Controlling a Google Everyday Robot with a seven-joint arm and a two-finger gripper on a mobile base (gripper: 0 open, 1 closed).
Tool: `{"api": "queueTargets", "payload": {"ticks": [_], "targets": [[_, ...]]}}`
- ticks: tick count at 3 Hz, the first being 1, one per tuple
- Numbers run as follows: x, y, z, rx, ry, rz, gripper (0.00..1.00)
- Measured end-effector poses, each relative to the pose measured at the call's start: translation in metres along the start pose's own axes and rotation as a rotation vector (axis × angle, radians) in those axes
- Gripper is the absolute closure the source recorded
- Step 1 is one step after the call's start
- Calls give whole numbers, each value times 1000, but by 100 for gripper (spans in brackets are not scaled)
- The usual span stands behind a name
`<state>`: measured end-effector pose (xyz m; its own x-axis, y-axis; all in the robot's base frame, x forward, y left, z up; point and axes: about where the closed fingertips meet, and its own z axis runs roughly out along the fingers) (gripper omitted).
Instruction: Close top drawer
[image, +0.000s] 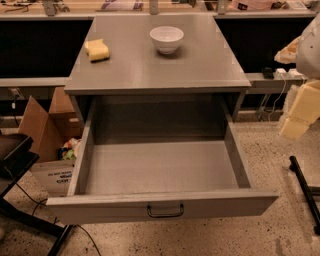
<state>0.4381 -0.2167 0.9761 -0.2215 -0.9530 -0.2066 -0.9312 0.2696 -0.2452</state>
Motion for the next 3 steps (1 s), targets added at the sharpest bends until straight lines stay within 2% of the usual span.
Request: {"api": "queueTargets", "payload": {"ticks": [1, 2, 3], "targets": [[0, 0, 0, 0, 0, 0, 0], [0, 15, 23, -22, -19, 20, 0], [-2, 61, 75, -26, -42, 47, 2]]}}
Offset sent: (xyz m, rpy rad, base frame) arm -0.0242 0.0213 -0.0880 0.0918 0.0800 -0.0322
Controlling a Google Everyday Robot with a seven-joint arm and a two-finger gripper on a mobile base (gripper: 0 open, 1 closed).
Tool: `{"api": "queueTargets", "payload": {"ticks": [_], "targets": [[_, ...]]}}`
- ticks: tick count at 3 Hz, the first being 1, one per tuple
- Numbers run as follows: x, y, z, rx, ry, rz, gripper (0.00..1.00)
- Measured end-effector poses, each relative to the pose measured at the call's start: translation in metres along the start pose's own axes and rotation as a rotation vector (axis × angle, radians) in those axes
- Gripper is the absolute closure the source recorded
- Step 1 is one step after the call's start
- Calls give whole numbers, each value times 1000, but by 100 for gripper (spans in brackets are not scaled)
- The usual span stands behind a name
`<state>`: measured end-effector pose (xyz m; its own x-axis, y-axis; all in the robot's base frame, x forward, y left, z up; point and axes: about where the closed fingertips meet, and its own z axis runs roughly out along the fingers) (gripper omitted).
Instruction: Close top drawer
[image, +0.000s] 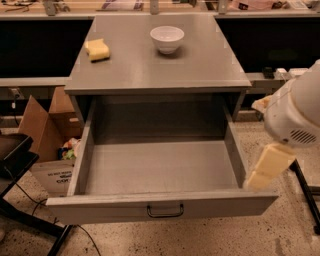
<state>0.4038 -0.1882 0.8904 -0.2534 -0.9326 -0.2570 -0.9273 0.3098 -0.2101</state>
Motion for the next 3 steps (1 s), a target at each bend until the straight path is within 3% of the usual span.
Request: {"api": "queueTargets", "payload": {"ticks": [1, 3], "targets": [[7, 39, 47, -20, 10, 12, 25], [34, 134, 142, -110, 141, 4, 72]]}}
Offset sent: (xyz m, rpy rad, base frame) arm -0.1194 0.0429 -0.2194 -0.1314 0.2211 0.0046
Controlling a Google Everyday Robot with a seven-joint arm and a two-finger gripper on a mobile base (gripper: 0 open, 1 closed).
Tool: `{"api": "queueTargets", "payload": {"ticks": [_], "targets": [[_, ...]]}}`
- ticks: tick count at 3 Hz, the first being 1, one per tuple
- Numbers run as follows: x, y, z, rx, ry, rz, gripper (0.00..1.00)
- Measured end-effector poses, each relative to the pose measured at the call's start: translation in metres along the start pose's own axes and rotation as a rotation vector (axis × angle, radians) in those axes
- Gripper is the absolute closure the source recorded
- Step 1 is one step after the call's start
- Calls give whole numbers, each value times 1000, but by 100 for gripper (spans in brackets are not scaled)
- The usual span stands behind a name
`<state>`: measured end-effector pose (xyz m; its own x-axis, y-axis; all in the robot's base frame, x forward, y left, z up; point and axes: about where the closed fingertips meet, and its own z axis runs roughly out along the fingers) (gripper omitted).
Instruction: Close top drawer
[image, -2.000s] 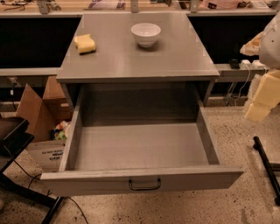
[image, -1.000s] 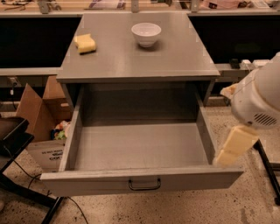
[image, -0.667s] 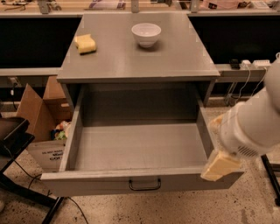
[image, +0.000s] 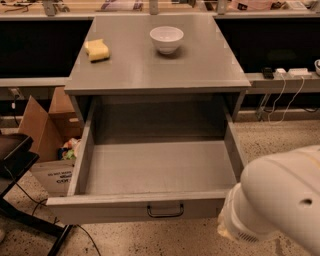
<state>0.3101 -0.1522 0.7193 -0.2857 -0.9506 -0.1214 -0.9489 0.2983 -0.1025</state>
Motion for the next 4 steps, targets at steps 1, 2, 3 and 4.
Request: {"api": "queueTargets", "payload": {"ticks": [1, 2, 3, 4], "targets": [[4, 34, 38, 7, 50, 13, 95], [-11, 51, 81, 64, 41, 21, 100], [-22, 44, 107, 93, 9, 17, 100], [-43, 19, 124, 124, -39, -6, 100]]}}
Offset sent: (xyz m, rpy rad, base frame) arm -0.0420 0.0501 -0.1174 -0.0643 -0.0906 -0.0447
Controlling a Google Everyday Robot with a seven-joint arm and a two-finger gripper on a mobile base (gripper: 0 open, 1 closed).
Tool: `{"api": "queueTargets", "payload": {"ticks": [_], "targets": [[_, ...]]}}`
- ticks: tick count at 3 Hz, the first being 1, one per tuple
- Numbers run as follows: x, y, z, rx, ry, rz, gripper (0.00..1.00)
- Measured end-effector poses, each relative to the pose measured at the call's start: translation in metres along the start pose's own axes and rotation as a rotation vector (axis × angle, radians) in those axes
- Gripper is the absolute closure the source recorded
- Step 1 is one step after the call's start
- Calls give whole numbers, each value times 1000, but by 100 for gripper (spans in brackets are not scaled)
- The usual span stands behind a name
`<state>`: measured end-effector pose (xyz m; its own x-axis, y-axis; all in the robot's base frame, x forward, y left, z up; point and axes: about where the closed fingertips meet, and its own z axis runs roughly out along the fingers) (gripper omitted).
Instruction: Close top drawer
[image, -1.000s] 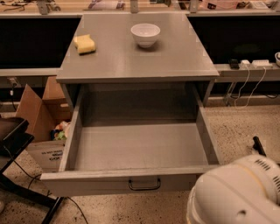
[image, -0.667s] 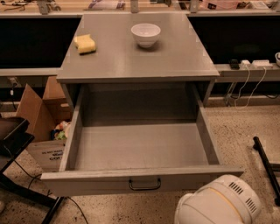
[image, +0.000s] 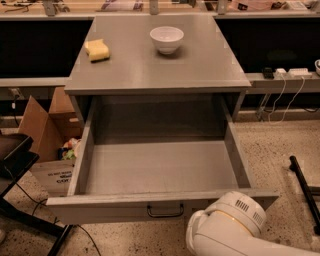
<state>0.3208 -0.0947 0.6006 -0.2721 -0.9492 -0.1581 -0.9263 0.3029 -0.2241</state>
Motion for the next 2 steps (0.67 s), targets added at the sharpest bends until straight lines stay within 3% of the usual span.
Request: {"api": "queueTargets", "payload": {"ticks": [1, 2], "targets": [[-36, -36, 19, 11, -97, -62, 100], [-40, -33, 15, 22, -96, -64, 100]]}}
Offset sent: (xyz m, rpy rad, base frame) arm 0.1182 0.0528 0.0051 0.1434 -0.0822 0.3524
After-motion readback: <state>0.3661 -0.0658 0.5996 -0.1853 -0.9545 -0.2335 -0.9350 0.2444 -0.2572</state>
